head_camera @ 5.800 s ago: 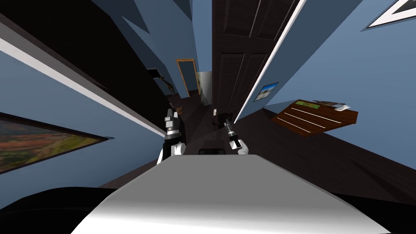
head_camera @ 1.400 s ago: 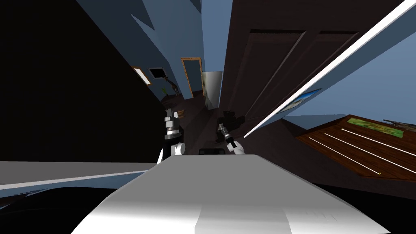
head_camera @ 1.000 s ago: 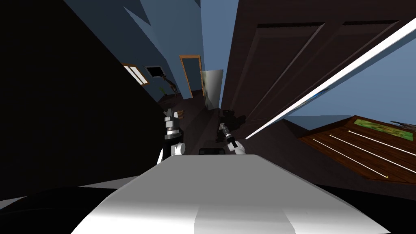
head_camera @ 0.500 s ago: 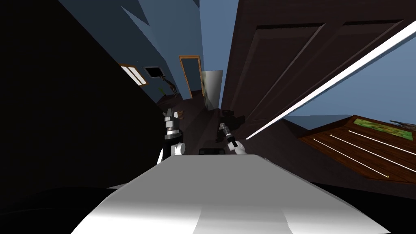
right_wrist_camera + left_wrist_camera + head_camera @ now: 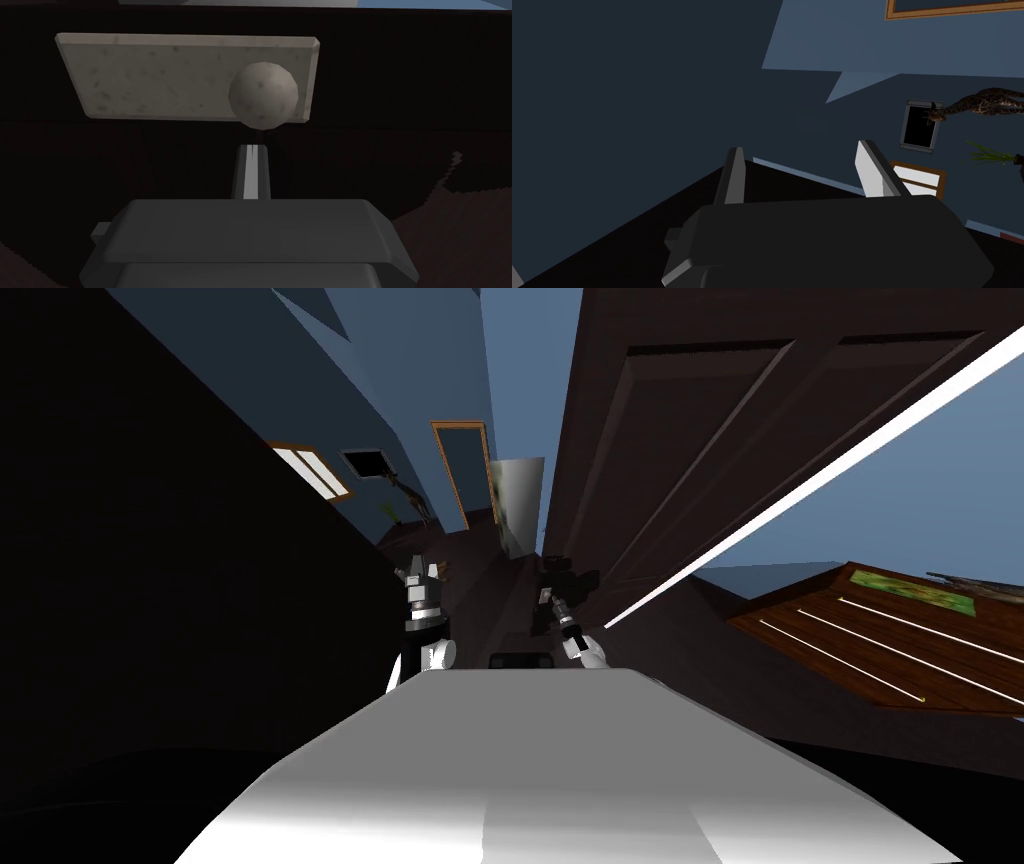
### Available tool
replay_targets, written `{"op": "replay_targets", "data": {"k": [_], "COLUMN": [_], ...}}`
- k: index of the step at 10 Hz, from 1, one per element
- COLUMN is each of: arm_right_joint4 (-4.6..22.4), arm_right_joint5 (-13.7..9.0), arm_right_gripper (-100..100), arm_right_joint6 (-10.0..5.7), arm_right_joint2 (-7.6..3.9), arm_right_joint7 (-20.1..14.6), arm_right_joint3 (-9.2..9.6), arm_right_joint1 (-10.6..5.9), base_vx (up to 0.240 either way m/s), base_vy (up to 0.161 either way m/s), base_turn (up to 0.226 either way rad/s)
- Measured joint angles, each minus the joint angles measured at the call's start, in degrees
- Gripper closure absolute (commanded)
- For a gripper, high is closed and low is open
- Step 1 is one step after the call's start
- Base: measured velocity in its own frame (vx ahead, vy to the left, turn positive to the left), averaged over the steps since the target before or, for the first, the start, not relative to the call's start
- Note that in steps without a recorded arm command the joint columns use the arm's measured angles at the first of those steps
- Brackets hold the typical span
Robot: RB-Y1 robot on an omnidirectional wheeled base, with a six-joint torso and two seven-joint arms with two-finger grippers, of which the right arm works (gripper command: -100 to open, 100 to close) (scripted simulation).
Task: Push the door open
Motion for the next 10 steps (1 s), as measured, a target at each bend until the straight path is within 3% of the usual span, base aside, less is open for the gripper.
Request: {"op": "replay_targets", "data": {"k": [5,10], "arm_right_joint4": [-0.9,-0.8], "arm_right_joint5": [0.0,-0.1], "arm_right_gripper": [-100,-100], "arm_right_joint6": [0.62,0.16], "arm_right_joint2": [0.22,0.14], "arm_right_joint7": [-0.6,-0.2], "arm_right_joint3": [-0.06,-0.46], "arm_right_joint1": [0.2,0.47], "base_vx": [-0.209,0.174], "base_vy": [0.038,0.029], "base_turn": [-0.056,0.024]}}
